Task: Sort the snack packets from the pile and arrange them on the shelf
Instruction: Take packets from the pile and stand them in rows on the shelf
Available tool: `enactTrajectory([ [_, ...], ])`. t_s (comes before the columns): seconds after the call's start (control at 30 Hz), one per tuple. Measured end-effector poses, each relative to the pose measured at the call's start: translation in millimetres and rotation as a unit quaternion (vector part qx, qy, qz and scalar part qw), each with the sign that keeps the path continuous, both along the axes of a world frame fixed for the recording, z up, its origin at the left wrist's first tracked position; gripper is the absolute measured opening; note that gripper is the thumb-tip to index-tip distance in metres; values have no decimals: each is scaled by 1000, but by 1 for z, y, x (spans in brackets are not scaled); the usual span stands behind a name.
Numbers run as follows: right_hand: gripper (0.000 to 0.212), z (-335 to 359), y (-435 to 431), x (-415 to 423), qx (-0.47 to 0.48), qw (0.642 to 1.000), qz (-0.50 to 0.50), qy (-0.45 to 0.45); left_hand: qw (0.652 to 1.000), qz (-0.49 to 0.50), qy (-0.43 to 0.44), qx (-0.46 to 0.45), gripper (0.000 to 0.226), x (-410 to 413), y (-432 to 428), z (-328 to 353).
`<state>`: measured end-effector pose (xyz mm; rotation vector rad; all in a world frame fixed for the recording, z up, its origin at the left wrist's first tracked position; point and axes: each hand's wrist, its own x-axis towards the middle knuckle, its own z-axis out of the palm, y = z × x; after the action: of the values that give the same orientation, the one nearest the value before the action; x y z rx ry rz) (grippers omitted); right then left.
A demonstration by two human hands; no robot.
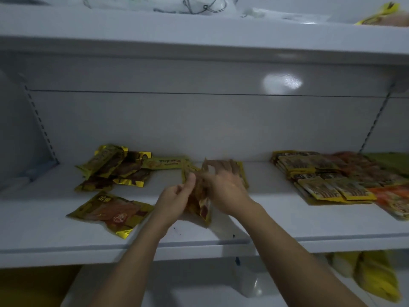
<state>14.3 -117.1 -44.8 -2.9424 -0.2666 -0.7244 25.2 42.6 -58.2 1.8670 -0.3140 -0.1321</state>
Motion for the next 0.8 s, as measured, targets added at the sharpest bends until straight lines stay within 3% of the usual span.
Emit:
enactTrajectory([
  [0.07,55,-9,2,1,65,997,-27,-37,999,-1,25,-19,61,5,2,-8],
  [0.2,80,-15,0,5,197,972,-130,15,996,72,16,-57,5,9,2,-22],
  [0.27,78,-19,0,3,324,939,-108,39,987,101,12,-122,18,8,0,-23],
  [0.4,47,-21,6,-2,538,840,8,70,974,83,-36,-206,62,6,-7,-16],
  [0.53,76,-21,4,4,587,806,52,47,973,82,10,-214,95,10,-8,-14],
  [0.57,81,-22,3,6,584,809,51,42,970,90,24,-226,85,11,-9,-14],
  [0.63,86,-22,-1,7,583,810,50,30,970,97,11,-223,40,15,-11,-11],
  [0.67,86,-21,-3,7,578,814,46,22,974,104,-8,-203,28,16,-14,-10],
  [0.8,82,-19,-23,-1,566,824,30,-1,978,105,-38,-174,25,18,-29,-5],
])
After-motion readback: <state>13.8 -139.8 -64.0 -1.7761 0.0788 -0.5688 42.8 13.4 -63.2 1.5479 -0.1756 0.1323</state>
